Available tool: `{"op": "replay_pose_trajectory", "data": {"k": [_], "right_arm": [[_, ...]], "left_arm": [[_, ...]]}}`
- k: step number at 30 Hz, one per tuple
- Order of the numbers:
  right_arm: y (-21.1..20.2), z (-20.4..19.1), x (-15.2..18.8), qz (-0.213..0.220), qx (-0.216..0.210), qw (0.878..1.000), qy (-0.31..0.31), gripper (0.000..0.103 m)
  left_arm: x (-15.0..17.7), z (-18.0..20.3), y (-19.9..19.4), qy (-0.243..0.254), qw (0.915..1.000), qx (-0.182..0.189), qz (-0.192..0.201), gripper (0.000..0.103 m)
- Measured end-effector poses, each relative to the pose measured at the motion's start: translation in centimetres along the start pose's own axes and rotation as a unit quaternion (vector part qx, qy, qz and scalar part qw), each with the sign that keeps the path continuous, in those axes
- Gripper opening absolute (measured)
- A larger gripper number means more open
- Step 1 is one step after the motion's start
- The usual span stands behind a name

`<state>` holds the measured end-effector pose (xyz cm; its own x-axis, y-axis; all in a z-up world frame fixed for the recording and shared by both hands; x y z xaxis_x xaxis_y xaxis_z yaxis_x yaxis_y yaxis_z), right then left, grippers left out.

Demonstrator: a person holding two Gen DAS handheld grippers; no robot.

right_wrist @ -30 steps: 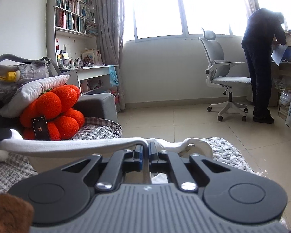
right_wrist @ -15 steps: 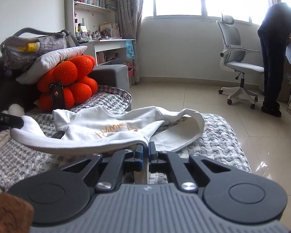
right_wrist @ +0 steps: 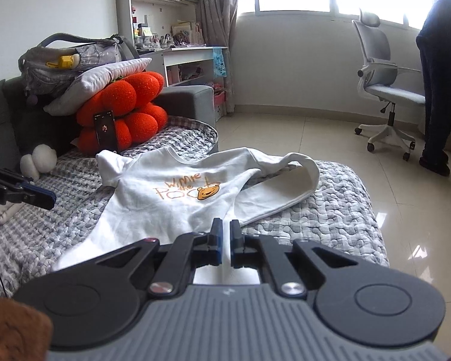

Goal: Fold clothes
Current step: 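Lay the shirt flat on the bed and open both tools, then close the left tool on the shirt sleeve fabric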

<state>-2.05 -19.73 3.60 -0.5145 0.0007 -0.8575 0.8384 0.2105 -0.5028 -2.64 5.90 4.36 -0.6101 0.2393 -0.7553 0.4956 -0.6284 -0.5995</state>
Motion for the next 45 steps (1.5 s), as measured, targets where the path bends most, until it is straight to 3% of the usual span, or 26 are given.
{"op": "replay_pose_trajectory", "data": {"k": [2,8,13,16,17,20,23,27,30,35,40,43,44,45], "right_arm": [[0.3,0.4,0.0,0.001,-0.004,1.0,0.013,0.016],[2.0,1.0,-0.2,-0.003,-0.027,0.999,0.047,0.017],[4.3,1.3,-0.8,-0.008,-0.036,0.997,0.065,0.018],[5.9,1.3,-0.9,-0.017,-0.043,0.996,0.076,0.019],[6.3,1.3,-1.0,-0.018,-0.045,0.996,0.08,0.022],[7.7,0.9,-1.1,-0.024,-0.046,0.995,0.085,0.043],[9.2,0.1,-1.4,-0.038,-0.054,0.995,0.072,0.044],[11.0,-0.4,-1.4,-0.056,-0.056,0.994,0.069,0.048],[12.3,-0.5,-1.3,-0.073,-0.059,0.993,0.076,0.048],[13.6,-0.1,-1.4,-0.092,-0.059,0.99,0.09,0.049],[14.9,0.3,-1.4,-0.103,-0.056,0.987,0.114,0.049],[15.4,0.2,-1.2,-0.109,-0.056,0.983,0.134,0.05],[15.6,0.1,-1.3,-0.11,-0.054,0.983,0.136,0.05],[15.8,0.0,-1.4,-0.109,-0.051,0.984,0.135,0.05]], "left_arm": [[-0.2,-0.2,0.1,-0.01,0.9999,-0.008,0.01,0.051],[-0.5,-1.8,2.2,-0.04,0.9982,-0.046,0.001,0.052],[-0.9,-3.9,4.0,-0.078,0.9937,-0.081,0.002,0.063],[-0.9,-6.1,5.1,-0.119,0.9866,-0.111,0.004,0.071],[-0.9,-7.1,5.6,-0.136,0.983,-0.123,0.001,0.075],[-0.6,-10.2,6.7,-0.192,0.9678,-0.162,0.0,0.078],[-0.3,-13.3,7.4,-0.257,0.9439,-0.206,0.01,0.081],[-0.3,-17.1,7.3,-0.334,0.9107,-0.235,0.06,0.081],[-0.6,-18.7,7.5,-0.349,0.8963,-0.261,0.082,0.081],[-0.9,-20.5,8.6,-0.366,0.8818,-0.279,0.102,0.081],[-1.3,-21.6,9.2,-0.374,0.8749,-0.275,0.136,0.074],[-1.3,-21.9,9.4,-0.373,0.8723,-0.273,0.158,0.059],[-1.3,-21.9,9.5,-0.375,0.8723,-0.268,0.164,0.047],[-1.3,-21.9,9.5,-0.377,0.8734,-0.257,0.171,0.027]]}}
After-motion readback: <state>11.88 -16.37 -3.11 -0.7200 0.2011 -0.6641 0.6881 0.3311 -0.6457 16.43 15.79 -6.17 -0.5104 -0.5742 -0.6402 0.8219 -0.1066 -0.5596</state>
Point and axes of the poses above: each gripper's, at about its wrist camera, not at the fingertips, and y roughly the way its jaws point, z to its right, x to its underside, the point moved 5 cm from there along y, roughly the way its jaws point, and after that the axes turned 2 degrees about -z, right-handed, at the moved point
